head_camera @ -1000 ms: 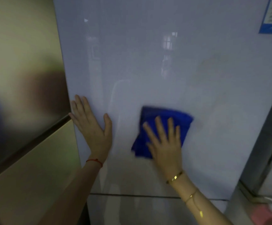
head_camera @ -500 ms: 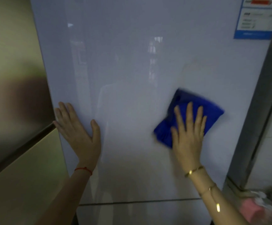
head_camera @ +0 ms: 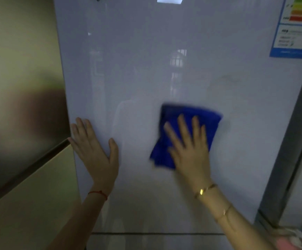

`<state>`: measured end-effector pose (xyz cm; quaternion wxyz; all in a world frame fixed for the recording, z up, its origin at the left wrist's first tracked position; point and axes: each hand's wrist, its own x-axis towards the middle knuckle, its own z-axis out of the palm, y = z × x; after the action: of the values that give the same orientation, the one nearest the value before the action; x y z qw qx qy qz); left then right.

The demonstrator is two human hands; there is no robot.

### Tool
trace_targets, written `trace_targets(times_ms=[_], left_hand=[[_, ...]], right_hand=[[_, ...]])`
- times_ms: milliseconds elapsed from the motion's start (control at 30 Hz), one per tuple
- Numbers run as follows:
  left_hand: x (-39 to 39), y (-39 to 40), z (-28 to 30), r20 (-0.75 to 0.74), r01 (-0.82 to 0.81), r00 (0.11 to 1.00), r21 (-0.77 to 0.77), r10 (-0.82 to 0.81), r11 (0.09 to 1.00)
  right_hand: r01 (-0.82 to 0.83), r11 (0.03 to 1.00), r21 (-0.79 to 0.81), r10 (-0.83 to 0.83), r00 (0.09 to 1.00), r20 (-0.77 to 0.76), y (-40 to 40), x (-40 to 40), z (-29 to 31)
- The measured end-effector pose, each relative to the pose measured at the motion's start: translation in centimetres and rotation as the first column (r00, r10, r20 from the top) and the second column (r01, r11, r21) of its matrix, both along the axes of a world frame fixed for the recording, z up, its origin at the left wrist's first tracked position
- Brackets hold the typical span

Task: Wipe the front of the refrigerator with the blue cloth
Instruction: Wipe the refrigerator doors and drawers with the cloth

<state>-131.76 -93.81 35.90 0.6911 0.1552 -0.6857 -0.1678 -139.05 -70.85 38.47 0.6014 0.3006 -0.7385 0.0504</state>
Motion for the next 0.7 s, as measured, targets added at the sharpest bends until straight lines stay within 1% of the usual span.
trace_targets(times_ms=[67, 100, 133, 167, 200, 300, 333, 367, 400, 467, 533, 600, 633, 667, 700], left_hand=[[0.1, -0.1, -0.1, 0.001, 0.018, 1.000, -0.004, -0.018, 1.000], [0.1, -0.2, -0.2, 0.007, 0.028, 1.000, -0.009, -0.028, 1.000], [0.2, -0.2, -0.2, 0.016, 0.033, 0.999, -0.016, -0.033, 0.999], [0.3, -0.3, -0.3, 0.027, 0.035, 0.999, -0.024, -0.034, 0.999], [0.4, -0.3, -0.3, 0.036, 0.036, 0.999, -0.030, -0.035, 0.999], [0.5, -0.5, -0.3, 0.044, 0.049, 0.998, -0.029, -0.048, 0.998], [0.5, -0.5, -0.4, 0.043, 0.053, 0.998, -0.030, -0.052, 0.998], [0.6, -0.5, -0.4, 0.044, 0.057, 0.997, -0.031, -0.056, 0.998], [0.7, -0.5, -0.5, 0.050, 0.063, 0.997, -0.031, -0.061, 0.998], [0.9, -0.7, -0.6, 0.068, 0.067, 0.996, -0.036, -0.065, 0.997], [1.1, -1.1, -0.8, 0.087, 0.057, 0.995, -0.064, -0.052, 0.996], [1.2, -1.6, -1.3, 0.097, 0.057, 0.994, -0.105, -0.047, 0.993], [1.4, -1.9, -1.7, 0.107, 0.064, 0.993, -0.121, -0.051, 0.991], [1.6, -2.1, -2.1, 0.120, 0.072, 0.991, -0.134, -0.056, 0.988], [1.8, -2.2, -2.7, 0.135, 0.081, 0.989, -0.149, -0.061, 0.985]], right_hand=[[0.023, 0.984, 0.177, -0.022, 1.000, -0.008, -0.1, 1.3, -5.4], [0.031, 0.977, 0.212, -0.028, 0.999, -0.017, 0.4, 1.4, -6.2], [0.024, 0.978, 0.208, -0.022, 1.000, -0.008, 0.7, 1.2, -5.7], [0.013, 0.986, 0.166, -0.015, 1.000, 0.009, 0.8, 1.0, -4.3], [0.003, 0.996, 0.090, -0.005, 1.000, 0.022, 0.6, 0.8, -2.3], [-0.029, 0.981, -0.193, 0.033, 0.999, 0.022, -1.9, 0.4, 5.1], [-0.036, 0.968, -0.249, 0.041, 0.999, 0.014, -3.1, 0.3, 6.8], [-0.043, 0.962, -0.269, 0.044, 0.999, 0.000, -4.1, 0.4, 7.6], [-0.045, 0.970, -0.237, 0.042, 0.999, -0.018, -4.8, 0.5, 7.4], [-0.058, 0.996, -0.067, 0.056, 0.998, -0.043, -5.6, 0.9, 3.7], [-0.070, 0.985, 0.155, 0.072, 0.997, -0.007, -5.4, 1.8, -3.5], [-0.029, 0.956, 0.292, 0.028, 1.000, 0.009, -3.6, 2.6, -10.3], [-0.009, 0.952, 0.307, 0.006, 1.000, 0.013, -2.3, 2.7, -12.0], [0.000, 0.958, 0.288, -0.006, 1.000, 0.022, -1.1, 2.6, -12.2], [0.015, 0.972, 0.233, -0.022, 0.999, 0.027, -0.3, 2.1, -11.6]])
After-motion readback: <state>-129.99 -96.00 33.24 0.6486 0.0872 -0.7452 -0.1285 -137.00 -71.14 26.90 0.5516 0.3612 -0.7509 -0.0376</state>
